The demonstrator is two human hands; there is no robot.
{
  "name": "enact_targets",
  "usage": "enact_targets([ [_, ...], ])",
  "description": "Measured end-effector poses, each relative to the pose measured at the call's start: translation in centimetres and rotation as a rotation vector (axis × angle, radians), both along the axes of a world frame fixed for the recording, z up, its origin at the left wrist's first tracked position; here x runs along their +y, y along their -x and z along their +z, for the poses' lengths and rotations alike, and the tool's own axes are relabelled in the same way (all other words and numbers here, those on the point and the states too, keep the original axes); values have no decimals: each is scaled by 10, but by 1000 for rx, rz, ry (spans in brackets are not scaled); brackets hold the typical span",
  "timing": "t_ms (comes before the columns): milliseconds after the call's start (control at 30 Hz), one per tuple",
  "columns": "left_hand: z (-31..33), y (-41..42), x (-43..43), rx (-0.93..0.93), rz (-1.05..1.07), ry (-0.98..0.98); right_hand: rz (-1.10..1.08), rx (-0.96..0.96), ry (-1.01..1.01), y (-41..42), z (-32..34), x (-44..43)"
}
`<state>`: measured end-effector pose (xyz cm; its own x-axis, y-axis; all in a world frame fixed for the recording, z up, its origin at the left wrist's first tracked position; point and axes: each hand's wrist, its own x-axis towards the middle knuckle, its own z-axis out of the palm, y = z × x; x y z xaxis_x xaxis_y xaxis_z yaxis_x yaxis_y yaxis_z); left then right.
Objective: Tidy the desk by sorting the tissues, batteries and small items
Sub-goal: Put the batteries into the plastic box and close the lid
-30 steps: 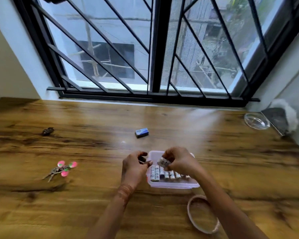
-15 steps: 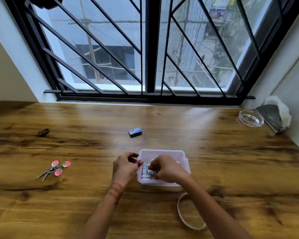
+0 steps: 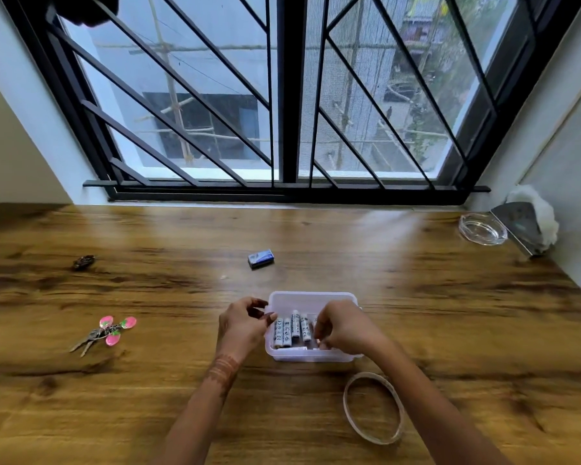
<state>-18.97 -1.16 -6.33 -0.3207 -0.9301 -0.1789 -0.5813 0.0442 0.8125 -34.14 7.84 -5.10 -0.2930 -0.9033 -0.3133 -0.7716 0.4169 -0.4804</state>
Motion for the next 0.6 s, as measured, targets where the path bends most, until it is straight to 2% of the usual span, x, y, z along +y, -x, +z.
enact_targets([
  [600, -3, 0, -3, -11, -13, -19, -203, -136, 319, 8, 13, -3],
])
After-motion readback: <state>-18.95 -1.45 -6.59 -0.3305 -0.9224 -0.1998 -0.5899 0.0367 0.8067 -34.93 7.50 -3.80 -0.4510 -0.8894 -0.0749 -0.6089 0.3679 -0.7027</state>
